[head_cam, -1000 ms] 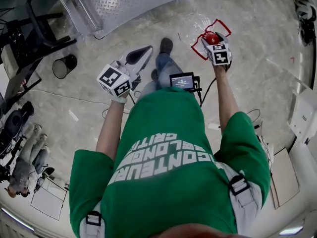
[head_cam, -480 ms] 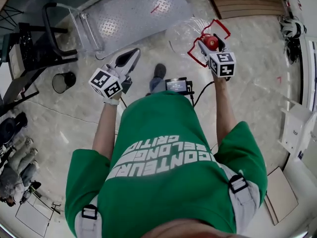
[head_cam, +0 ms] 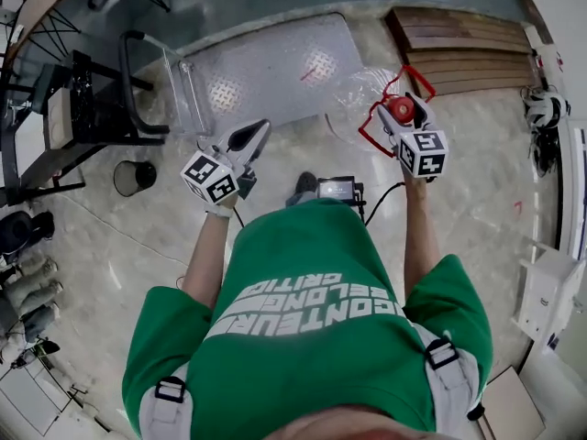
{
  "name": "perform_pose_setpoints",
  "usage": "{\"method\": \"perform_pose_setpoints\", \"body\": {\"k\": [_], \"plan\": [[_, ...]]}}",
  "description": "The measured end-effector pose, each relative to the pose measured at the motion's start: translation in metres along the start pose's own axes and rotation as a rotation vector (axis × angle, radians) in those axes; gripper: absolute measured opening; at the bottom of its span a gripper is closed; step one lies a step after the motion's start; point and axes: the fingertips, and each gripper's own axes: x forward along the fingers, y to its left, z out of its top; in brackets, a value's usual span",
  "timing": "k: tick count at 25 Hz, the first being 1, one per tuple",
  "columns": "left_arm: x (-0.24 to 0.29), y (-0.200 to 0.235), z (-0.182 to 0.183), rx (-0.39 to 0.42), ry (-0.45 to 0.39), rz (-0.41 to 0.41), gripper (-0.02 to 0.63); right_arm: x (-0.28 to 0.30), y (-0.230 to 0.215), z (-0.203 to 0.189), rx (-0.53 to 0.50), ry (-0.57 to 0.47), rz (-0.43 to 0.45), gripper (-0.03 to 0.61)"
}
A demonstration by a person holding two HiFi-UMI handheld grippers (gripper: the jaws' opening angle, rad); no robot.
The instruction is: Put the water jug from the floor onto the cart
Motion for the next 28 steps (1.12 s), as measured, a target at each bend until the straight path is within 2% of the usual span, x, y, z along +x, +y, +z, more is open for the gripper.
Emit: {"method": "perform_pose_setpoints", "body": {"k": [8,15,21,28], "plan": [[0.002,0.033,0.023,-0.002,-0.064,0.059,0.006,0.013,-0.008,0.028,-0.026,-0.015,0.034,0.302],[-0.017,0.055,0.040,-0.003,-0.113,0.112,0.006,0.032,-0.001,0.053,-0.072,-0.026,0.056,0.302],[-0.034,0.102,0.047,-0.020,-0.093,0.106,0.006,0.071,0.024,0.077,-0.084,-0.021,0.050,0.302],[-0.051,0.158,0.087,0.003,-0.096,0.084,0.006,0.118,0.060,0.108,-0.047,-0.036,0.056,0.302]]}}
